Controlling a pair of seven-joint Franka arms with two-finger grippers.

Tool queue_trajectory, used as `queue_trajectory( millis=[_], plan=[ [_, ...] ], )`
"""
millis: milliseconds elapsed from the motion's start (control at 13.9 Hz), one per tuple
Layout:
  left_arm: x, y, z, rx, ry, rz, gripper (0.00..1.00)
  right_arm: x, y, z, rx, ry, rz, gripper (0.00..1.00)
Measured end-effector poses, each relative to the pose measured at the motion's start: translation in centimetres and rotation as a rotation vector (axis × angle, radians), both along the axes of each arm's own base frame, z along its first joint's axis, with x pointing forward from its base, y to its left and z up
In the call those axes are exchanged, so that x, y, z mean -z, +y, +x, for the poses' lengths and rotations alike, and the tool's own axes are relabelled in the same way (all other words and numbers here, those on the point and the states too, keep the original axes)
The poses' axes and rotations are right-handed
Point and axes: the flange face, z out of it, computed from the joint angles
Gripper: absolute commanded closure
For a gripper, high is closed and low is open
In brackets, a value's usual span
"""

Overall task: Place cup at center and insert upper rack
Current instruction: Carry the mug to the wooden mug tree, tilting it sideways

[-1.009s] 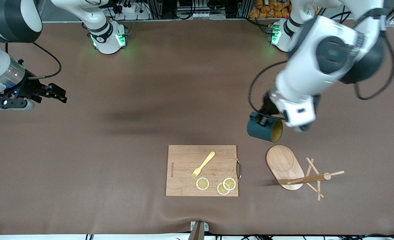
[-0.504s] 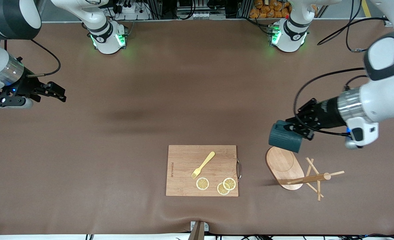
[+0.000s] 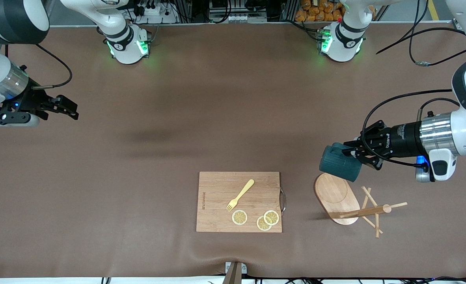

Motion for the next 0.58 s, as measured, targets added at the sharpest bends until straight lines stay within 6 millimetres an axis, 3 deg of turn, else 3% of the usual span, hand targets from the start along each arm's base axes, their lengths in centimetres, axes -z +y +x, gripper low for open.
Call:
queue_trajectory(
  millis=[360, 576],
  plan=[
    [3.2, 5.4, 1.5, -0.017, 0.021, -0.166, 1.00, 0.2, 0.0, 0.0, 0.000, 0.004, 0.000, 0.00],
    [5.8, 6.7, 2.3, -0.021, 0.038, -0.239, 1.00, 0.3, 0.0, -0.1, 0.000, 0.006, 0.000, 0.00]
  ],
)
